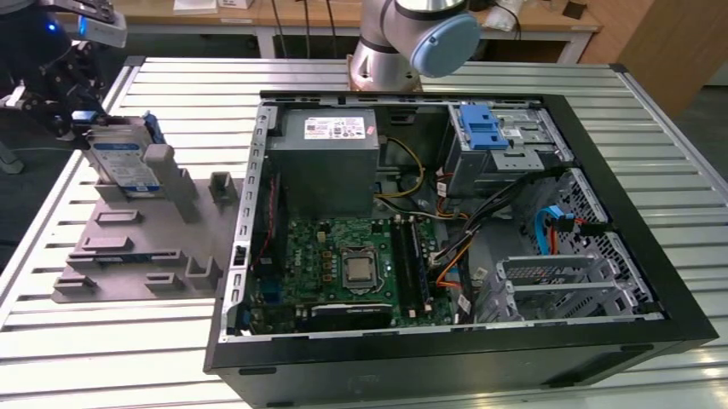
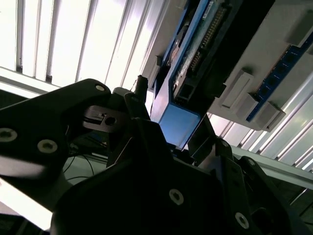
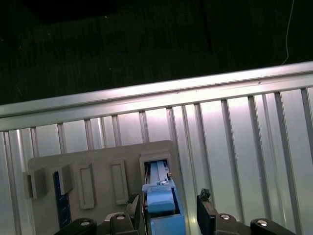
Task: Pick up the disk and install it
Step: 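Pick up the disk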
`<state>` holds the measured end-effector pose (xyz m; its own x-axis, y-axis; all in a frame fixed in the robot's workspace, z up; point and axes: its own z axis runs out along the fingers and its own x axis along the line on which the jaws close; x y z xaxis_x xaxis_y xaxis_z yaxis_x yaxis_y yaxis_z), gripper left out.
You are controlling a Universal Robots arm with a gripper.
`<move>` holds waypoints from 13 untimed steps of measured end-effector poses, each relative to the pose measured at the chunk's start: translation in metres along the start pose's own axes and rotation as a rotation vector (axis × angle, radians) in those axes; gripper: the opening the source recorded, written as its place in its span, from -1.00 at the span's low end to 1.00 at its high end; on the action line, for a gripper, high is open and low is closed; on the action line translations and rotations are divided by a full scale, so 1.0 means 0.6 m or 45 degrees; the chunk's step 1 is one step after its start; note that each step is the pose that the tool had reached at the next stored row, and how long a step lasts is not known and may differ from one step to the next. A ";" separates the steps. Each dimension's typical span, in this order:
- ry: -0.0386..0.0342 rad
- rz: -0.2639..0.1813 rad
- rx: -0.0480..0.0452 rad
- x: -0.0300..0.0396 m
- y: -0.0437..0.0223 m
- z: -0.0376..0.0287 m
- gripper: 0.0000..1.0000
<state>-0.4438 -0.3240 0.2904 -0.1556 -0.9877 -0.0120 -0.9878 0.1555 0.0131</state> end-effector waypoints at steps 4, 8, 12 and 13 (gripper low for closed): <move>-0.0001 -0.001 0.000 0.002 0.000 0.002 0.15; -0.0001 -0.001 0.000 0.003 0.001 0.002 0.15; 0.0000 -0.001 0.000 0.003 0.001 0.003 0.00; 0.0000 -0.001 0.000 0.003 0.001 0.003 0.00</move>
<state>-0.4444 -0.3257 0.2888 -0.1548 -0.9879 -0.0120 -0.9879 0.1547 0.0131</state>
